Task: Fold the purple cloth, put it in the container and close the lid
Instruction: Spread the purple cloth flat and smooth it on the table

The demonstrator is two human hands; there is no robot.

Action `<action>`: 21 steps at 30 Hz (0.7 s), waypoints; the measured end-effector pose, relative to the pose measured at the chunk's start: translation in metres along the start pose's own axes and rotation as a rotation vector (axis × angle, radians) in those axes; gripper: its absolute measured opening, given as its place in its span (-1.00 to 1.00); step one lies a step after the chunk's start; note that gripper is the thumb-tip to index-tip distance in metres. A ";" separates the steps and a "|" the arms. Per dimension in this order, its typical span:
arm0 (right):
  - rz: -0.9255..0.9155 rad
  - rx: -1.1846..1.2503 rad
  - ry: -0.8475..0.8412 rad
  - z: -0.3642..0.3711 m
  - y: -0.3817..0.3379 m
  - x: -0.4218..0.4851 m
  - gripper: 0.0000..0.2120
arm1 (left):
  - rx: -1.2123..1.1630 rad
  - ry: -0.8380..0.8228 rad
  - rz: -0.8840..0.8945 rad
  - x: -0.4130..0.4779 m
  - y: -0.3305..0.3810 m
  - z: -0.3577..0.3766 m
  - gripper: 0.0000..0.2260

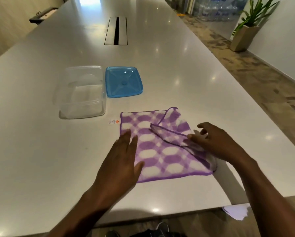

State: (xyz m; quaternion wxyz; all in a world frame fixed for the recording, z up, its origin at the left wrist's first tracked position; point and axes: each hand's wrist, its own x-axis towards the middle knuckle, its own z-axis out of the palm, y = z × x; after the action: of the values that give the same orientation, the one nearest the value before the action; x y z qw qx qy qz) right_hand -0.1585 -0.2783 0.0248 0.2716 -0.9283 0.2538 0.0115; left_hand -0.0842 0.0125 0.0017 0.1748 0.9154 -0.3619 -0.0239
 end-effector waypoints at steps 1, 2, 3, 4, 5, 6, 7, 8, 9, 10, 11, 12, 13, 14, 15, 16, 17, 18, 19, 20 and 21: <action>0.002 -0.002 -0.028 -0.004 0.004 -0.007 -0.23 | 0.018 -0.020 0.009 -0.005 0.000 -0.002 -0.33; 0.006 -0.005 -0.049 -0.007 0.008 -0.013 -0.30 | 0.046 -0.042 0.012 -0.010 -0.002 -0.004 -0.34; 0.013 -0.012 -0.068 -0.011 0.013 -0.017 -0.39 | 0.077 -0.069 0.014 -0.016 -0.005 -0.005 -0.37; 0.021 -0.015 -0.083 -0.014 0.017 -0.020 -0.49 | 0.109 -0.090 0.025 -0.020 -0.008 -0.005 -0.42; 0.027 -0.005 -0.093 -0.017 0.020 -0.021 -0.58 | 0.140 -0.101 0.033 -0.024 -0.011 -0.005 -0.50; 0.033 0.015 -0.093 -0.018 0.023 -0.022 -0.68 | 0.159 -0.105 0.040 -0.027 -0.014 -0.004 -0.57; 0.037 0.036 -0.086 -0.019 0.025 -0.022 -0.76 | 0.164 -0.101 0.045 -0.029 -0.016 -0.004 -0.62; 0.038 0.052 -0.075 -0.020 0.026 -0.022 -0.82 | 0.167 -0.094 0.053 -0.030 -0.018 -0.003 -0.65; 0.044 0.066 -0.058 -0.020 0.028 -0.022 -0.85 | 0.176 -0.087 0.069 -0.032 -0.019 -0.002 -0.65; 0.054 0.079 -0.036 -0.021 0.029 -0.022 -0.87 | 0.184 -0.087 0.086 -0.033 -0.020 -0.002 -0.62; 0.070 0.091 -0.012 -0.021 0.031 -0.023 -0.86 | 0.189 -0.088 0.105 -0.035 -0.021 -0.001 -0.59; 0.089 0.106 0.005 -0.021 0.032 -0.023 -0.84 | 0.196 -0.091 0.124 -0.037 -0.023 -0.001 -0.58; 0.109 0.123 0.018 -0.020 0.033 -0.024 -0.82 | 0.212 -0.095 0.145 -0.038 -0.026 0.000 -0.57; 0.119 0.129 0.029 -0.019 0.034 -0.025 -0.80 | 0.237 -0.107 0.163 -0.040 -0.028 0.000 -0.54; 0.115 0.122 0.037 -0.019 0.034 -0.025 -0.78 | 0.264 -0.120 0.175 -0.042 -0.031 0.001 -0.51; 0.100 0.113 0.037 -0.018 0.035 -0.027 -0.75 | 0.274 -0.124 0.182 -0.044 -0.033 0.002 -0.48; 0.076 0.118 0.022 -0.018 0.035 -0.028 -0.74 | 0.269 -0.116 0.188 -0.046 -0.035 0.003 -0.47; 0.047 0.132 -0.014 -0.019 0.034 -0.031 -0.74 | 0.252 -0.109 0.190 -0.047 -0.036 0.003 -0.46; 0.017 0.130 -0.068 -0.021 0.033 -0.033 -0.74 | 0.232 -0.093 0.196 -0.048 -0.038 0.004 -0.47; -0.019 0.091 -0.122 -0.021 0.033 -0.036 -0.71 | 0.218 -0.064 0.208 -0.048 -0.039 0.005 -0.51; -0.058 0.016 -0.160 -0.020 0.034 -0.037 -0.66 | 0.213 -0.027 0.227 -0.048 -0.041 0.007 -0.57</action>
State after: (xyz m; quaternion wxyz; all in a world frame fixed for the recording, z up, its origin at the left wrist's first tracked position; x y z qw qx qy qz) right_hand -0.2089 -0.2959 0.0314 0.2986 -0.9292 0.2044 0.0756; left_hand -0.0936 0.0700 -0.0226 0.0737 0.8816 -0.4657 0.0223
